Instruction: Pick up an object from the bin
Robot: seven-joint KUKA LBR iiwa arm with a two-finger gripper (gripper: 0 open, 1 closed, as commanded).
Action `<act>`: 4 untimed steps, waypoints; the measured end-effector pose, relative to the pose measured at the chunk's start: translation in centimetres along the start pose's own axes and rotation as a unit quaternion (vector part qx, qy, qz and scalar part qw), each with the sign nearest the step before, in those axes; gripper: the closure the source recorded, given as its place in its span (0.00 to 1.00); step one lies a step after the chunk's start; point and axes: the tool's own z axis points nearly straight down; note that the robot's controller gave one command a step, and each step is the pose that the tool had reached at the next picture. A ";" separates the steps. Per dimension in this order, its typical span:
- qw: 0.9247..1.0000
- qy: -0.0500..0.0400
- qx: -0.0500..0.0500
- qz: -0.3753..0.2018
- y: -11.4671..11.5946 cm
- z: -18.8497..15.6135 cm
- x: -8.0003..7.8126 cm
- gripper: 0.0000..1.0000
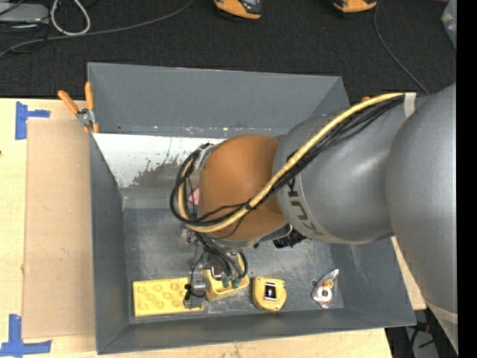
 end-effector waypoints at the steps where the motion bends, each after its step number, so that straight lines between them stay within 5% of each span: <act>1: 1.000 -0.003 -0.001 0.003 -0.1 -0.4 -0.2 0.00; 2: 1.000 -0.004 -0.001 -0.031 2.5 7.6 1.6 0.00; 3: 0.999 -0.005 -0.001 -0.031 2.7 5.7 1.7 0.00; 4: 0.999 -0.010 -0.004 -0.031 2.8 8.1 1.5 0.00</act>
Offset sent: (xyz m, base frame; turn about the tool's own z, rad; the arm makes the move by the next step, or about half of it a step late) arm -0.0212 0.0279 -0.0875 -0.0727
